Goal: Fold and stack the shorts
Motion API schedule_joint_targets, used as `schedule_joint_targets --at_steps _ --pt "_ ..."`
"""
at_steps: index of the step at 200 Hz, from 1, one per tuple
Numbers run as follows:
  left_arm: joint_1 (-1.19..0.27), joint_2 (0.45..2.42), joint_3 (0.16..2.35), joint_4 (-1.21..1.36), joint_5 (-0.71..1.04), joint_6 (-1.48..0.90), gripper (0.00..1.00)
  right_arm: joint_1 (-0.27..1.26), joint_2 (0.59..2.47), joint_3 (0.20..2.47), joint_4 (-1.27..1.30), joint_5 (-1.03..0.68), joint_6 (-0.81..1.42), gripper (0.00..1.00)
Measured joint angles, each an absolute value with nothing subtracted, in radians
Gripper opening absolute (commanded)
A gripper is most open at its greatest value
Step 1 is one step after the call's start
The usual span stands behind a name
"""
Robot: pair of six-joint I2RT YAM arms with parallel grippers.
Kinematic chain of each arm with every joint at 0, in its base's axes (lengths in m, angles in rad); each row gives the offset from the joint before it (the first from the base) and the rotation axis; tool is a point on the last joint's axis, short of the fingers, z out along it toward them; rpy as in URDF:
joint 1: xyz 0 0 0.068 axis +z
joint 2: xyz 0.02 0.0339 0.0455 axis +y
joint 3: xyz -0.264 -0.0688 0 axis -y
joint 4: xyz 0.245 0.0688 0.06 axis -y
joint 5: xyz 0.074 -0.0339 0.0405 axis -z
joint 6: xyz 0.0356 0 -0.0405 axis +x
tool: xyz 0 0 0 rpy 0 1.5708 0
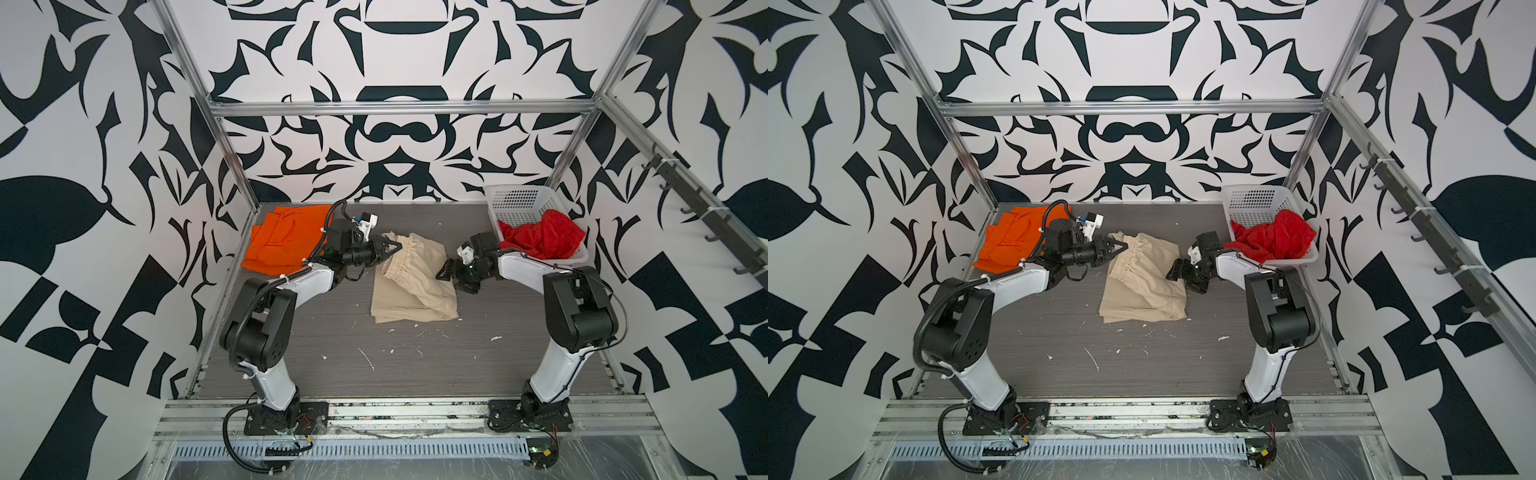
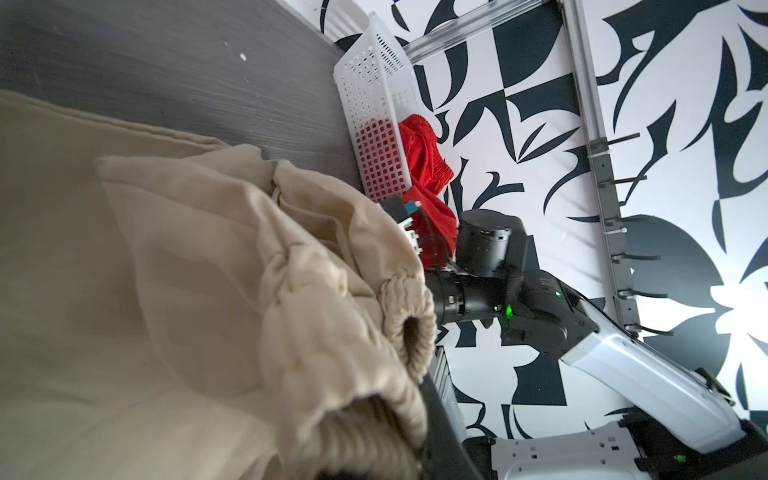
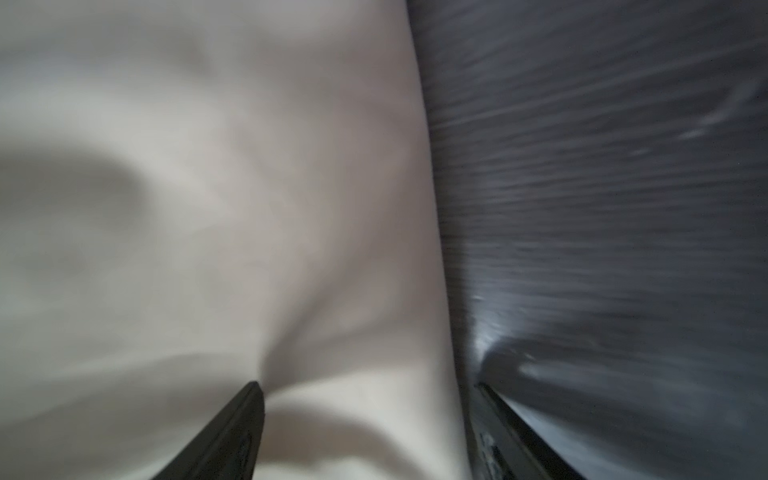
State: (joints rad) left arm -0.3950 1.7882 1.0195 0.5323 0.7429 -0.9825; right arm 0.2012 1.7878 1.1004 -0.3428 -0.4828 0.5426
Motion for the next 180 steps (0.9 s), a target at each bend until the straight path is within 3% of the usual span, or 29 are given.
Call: schedule_joint_targets --at_steps 43,75,120,180 --pt "-0.354 1.990 0.909 0.590 0.715 -1.055 0.20 0.186 1.689 1.116 -0.416 -0.414 0.527 0.80" --pt "-0.347 1.983 0.917 0.428 0.648 -0.973 0.27 0.224 1.651 1.176 -0.484 -0.345 0.505 0.77" --pt "-0.355 1.956 1.004 0.181 0.557 -0.812 0.33 0.388 1.705 1.292 -0.476 -0.324 0.493 0.73" --pt "-0.358 1.882 1.020 0.037 0.493 -0.741 0.74 0.460 2.001 1.370 -0.438 -0.311 0.502 0.70"
